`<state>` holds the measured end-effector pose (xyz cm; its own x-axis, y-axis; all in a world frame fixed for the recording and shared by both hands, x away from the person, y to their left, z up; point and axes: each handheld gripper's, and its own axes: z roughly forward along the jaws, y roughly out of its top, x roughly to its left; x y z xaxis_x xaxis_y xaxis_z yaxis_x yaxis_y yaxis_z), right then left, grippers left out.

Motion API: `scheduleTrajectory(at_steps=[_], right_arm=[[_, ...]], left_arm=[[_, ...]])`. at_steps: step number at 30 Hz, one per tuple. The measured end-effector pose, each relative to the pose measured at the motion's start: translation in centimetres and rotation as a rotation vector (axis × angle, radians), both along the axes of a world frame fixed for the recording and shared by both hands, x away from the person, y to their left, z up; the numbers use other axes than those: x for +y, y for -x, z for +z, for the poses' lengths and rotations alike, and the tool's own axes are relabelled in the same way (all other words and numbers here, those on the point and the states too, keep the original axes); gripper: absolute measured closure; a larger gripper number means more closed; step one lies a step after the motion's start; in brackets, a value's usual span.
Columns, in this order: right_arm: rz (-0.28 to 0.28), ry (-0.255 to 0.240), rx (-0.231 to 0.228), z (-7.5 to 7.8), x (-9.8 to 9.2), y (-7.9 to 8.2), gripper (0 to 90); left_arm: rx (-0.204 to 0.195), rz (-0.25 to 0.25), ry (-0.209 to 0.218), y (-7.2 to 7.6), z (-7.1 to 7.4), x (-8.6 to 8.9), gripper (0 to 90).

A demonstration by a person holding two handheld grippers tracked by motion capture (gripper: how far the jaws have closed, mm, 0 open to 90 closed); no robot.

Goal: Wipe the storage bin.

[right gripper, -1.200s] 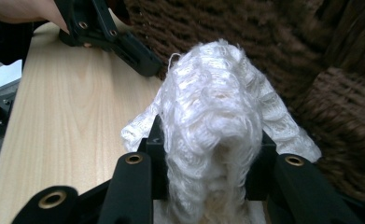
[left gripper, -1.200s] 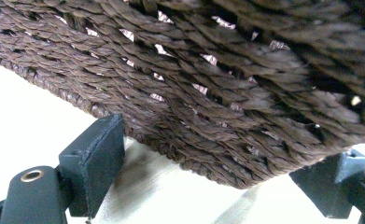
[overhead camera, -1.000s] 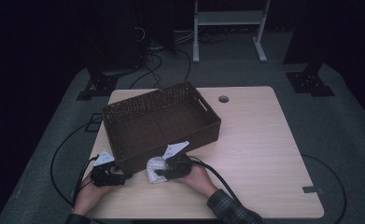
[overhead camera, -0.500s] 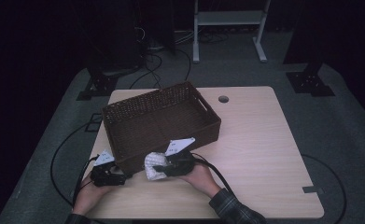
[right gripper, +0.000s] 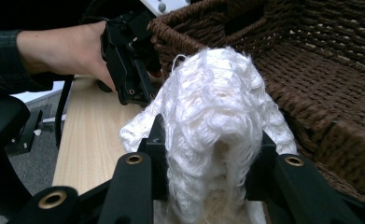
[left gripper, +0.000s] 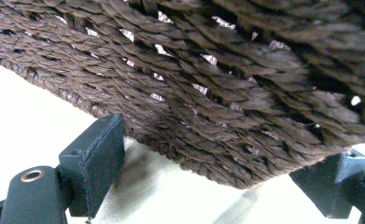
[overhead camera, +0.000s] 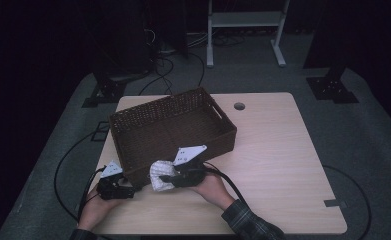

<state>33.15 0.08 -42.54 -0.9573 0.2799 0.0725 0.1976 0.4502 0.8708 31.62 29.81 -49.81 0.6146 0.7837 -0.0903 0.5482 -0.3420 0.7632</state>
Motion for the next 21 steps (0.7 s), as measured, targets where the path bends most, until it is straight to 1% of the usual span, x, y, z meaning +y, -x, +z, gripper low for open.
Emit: scheduleTrajectory(at_steps=[3,10,12,16,17,18,20,21], right_arm=[[0.001,0.023,-0.002,-0.4,0.5,0.0,62.4],[0.003,0.053,0.006,-1.4,1.3,-0.2,62.4],[0.007,0.061,0.016,-2.0,1.6,-0.4,62.4],[0.009,0.058,0.027,-2.4,1.8,-0.6,62.4],[0.011,0.059,0.041,-2.7,1.9,-0.7,62.4],[0.009,0.063,0.049,-2.8,2.0,-0.7,62.4],[0.011,0.072,0.045,-3.3,2.2,-0.8,62.5],[0.013,0.078,0.053,-3.5,2.3,-0.9,62.4]], left_arm=[[0.000,-0.001,0.000,0.0,0.0,0.0,15.6],[0.000,0.000,0.000,0.0,0.0,0.0,15.6],[-0.001,0.001,0.002,0.0,0.0,0.0,15.6],[0.000,0.001,0.002,0.0,0.0,0.0,15.6],[-0.001,0.000,0.001,0.0,0.0,0.0,15.6],[0.000,0.000,0.000,0.0,0.0,0.0,15.6],[-0.001,0.001,0.002,0.0,0.0,0.0,15.6],[-0.001,0.001,0.002,0.0,0.0,0.0,15.6]])
